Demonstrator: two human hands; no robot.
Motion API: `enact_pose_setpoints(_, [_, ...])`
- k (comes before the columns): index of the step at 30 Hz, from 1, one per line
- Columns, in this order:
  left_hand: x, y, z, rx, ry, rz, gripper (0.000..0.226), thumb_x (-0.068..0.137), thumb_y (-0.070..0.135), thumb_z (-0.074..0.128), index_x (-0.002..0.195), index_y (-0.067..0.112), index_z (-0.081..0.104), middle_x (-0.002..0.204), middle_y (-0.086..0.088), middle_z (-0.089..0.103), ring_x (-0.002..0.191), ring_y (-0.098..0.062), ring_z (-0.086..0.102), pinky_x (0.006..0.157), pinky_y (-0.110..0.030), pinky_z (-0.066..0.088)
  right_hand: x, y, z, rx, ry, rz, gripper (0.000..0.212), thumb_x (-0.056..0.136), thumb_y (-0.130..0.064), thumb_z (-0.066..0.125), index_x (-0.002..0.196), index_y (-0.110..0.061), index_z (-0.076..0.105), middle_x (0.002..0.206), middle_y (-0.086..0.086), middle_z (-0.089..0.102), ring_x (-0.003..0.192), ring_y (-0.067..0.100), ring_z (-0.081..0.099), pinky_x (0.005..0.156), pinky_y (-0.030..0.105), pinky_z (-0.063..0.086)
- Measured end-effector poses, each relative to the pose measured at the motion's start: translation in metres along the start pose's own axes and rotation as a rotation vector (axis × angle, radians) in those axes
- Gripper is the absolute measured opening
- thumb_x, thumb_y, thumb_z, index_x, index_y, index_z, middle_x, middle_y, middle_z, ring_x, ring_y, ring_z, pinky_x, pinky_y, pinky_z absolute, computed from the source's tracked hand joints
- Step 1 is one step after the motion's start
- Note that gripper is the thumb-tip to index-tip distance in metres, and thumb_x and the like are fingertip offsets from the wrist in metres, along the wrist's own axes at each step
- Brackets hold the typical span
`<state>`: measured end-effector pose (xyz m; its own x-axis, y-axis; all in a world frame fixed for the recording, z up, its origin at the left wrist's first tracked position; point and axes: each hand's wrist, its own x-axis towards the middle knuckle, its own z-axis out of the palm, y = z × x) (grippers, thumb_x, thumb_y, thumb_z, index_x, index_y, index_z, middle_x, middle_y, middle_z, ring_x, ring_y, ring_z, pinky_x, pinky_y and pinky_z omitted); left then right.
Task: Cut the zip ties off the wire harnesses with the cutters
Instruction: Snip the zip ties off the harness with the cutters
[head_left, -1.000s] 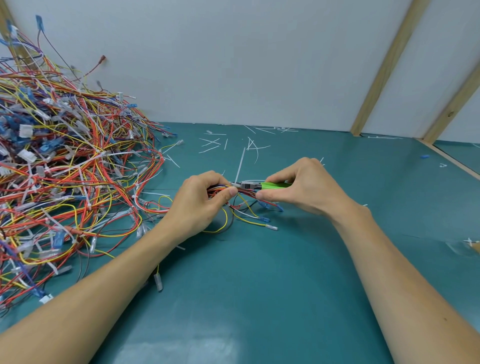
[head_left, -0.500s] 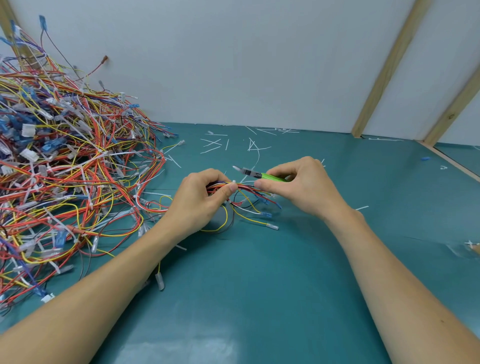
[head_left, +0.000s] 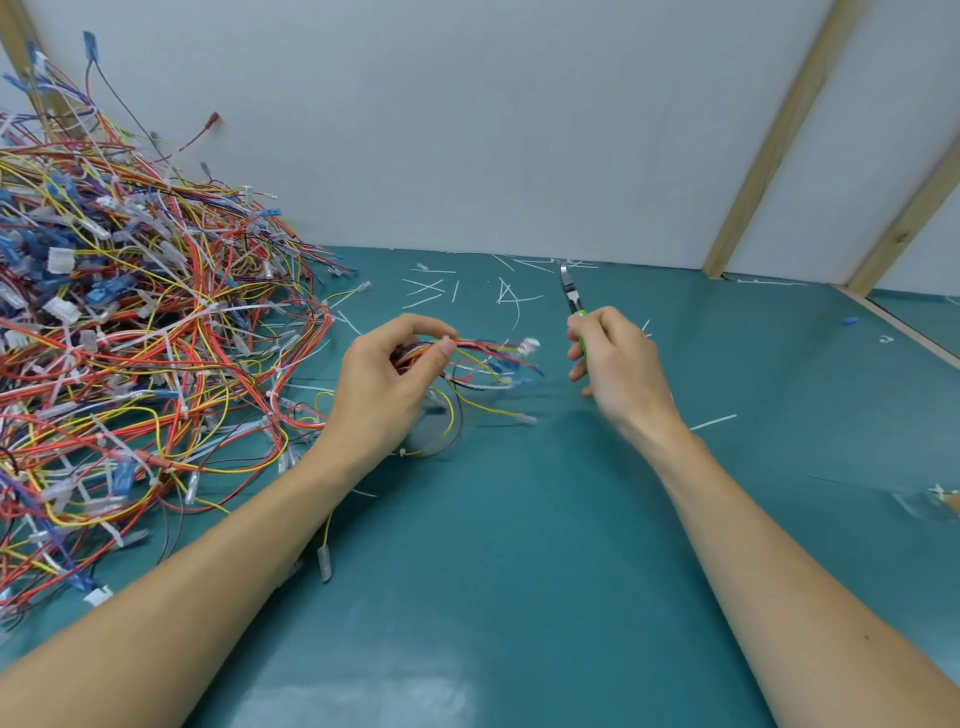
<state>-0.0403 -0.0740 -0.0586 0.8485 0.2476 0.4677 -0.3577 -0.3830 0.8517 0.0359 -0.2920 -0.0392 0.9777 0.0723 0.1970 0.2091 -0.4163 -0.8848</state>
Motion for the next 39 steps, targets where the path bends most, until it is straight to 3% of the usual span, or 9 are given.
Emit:
enact_pose_setpoints(2, [0.005,-0.003,-0.004,-0.04,0.13,-0.033,0.005,0.096,0.017,0.067,0.096,0.019,0.072,0.056,0.012,0.044,0.054,-0.006,0.036,0.053,-0.019,0.031,-0.003,-0.001,-0.004,0.027,-0.083,-0.115,0.022,0.084,-0.045,0.058,0.082,-0.024,0.063,0.078,-0.007,0.067,0.069,0.015,0.064,0.076,0.043,0.053])
enact_pose_setpoints(8, [0.012,-0.006,-0.017,-0.095,0.404,-0.135,0.008,0.099,0.023,0.061,0.094,0.029,0.063,0.073,-0.006,0.038,0.061,-0.012,0.035,0.057,-0.03,0.033,-0.012,-0.002,0.003,-0.363,-0.421,-0.304,0.018,0.075,-0.046,0.079,0.082,-0.031,0.072,0.075,-0.015,0.07,0.067,0.005,0.06,0.069,0.027,0.048])
enact_pose_setpoints(16, [0.011,0.0,-0.015,-0.094,0.437,-0.082,0.009,0.1,0.021,0.06,0.094,0.027,0.061,0.075,-0.007,0.041,0.058,-0.002,0.034,0.053,-0.02,0.031,-0.018,-0.007,0.014,-0.796,-0.262,-0.252,0.038,0.067,-0.07,0.068,0.08,-0.035,0.072,0.075,-0.016,0.062,0.08,0.012,0.061,0.056,0.027,0.037])
enact_pose_setpoints(20, [0.009,0.001,-0.011,-0.091,0.419,-0.029,0.003,0.1,0.023,0.06,0.1,0.022,0.063,0.066,0.011,0.04,0.057,-0.002,0.034,0.053,-0.018,0.03,-0.025,-0.009,0.02,-0.856,-0.263,-0.242,0.045,0.073,-0.072,0.07,0.095,-0.033,0.071,0.09,-0.015,0.063,0.096,0.015,0.058,0.063,0.03,0.036])
enact_pose_setpoints(22, [0.008,0.004,-0.009,-0.093,0.407,0.0,0.005,0.1,0.022,0.059,0.102,0.02,0.063,0.063,0.017,0.044,0.059,-0.002,0.037,0.056,-0.017,0.033,-0.03,-0.012,0.025,-0.707,-0.206,-0.265,0.038,0.081,-0.064,0.071,0.104,-0.033,0.071,0.098,-0.016,0.065,0.096,0.009,0.054,0.072,0.03,0.037])
enact_pose_setpoints(24, [0.007,0.007,-0.006,-0.126,0.373,0.028,0.009,0.101,0.017,0.055,0.102,0.02,0.063,0.069,0.018,0.051,0.064,-0.006,0.045,0.062,-0.02,0.039,-0.031,-0.017,0.029,-0.332,-0.153,-0.254,0.019,0.091,-0.047,0.07,0.092,-0.029,0.076,0.079,-0.016,0.068,0.072,0.0,0.052,0.069,0.028,0.039])
enact_pose_setpoints(28, [0.001,0.013,0.002,-0.182,0.188,0.105,0.023,0.1,0.007,0.044,0.11,0.02,0.061,0.077,0.015,0.052,0.074,-0.008,0.054,0.075,-0.021,0.049,-0.037,-0.03,0.036,0.261,-0.377,-0.112,0.023,0.104,-0.023,0.062,0.099,-0.008,0.079,0.082,0.009,0.074,0.05,-0.002,0.05,0.052,0.008,0.037])
enact_pose_setpoints(34, [-0.005,0.012,0.005,-0.059,0.001,0.095,0.019,0.097,0.018,0.055,0.115,0.022,0.058,0.093,0.011,0.068,0.091,-0.013,0.066,0.08,-0.027,0.051,-0.038,-0.032,0.038,0.507,-0.267,0.028,0.015,0.102,-0.018,0.063,0.099,-0.015,0.078,0.085,-0.005,0.076,0.053,0.012,0.031,0.044,0.014,0.028])
enact_pose_setpoints(39, [-0.005,0.016,0.002,-0.129,-0.081,-0.05,0.027,0.087,0.013,0.051,0.111,0.018,0.062,0.08,0.0,0.072,0.078,-0.019,0.065,0.08,-0.045,0.052,-0.031,-0.028,0.033,0.658,-0.275,0.112,0.009,0.097,-0.019,0.068,0.099,-0.017,0.077,0.094,-0.004,0.078,0.051,0.005,0.037,0.044,0.016,0.028])
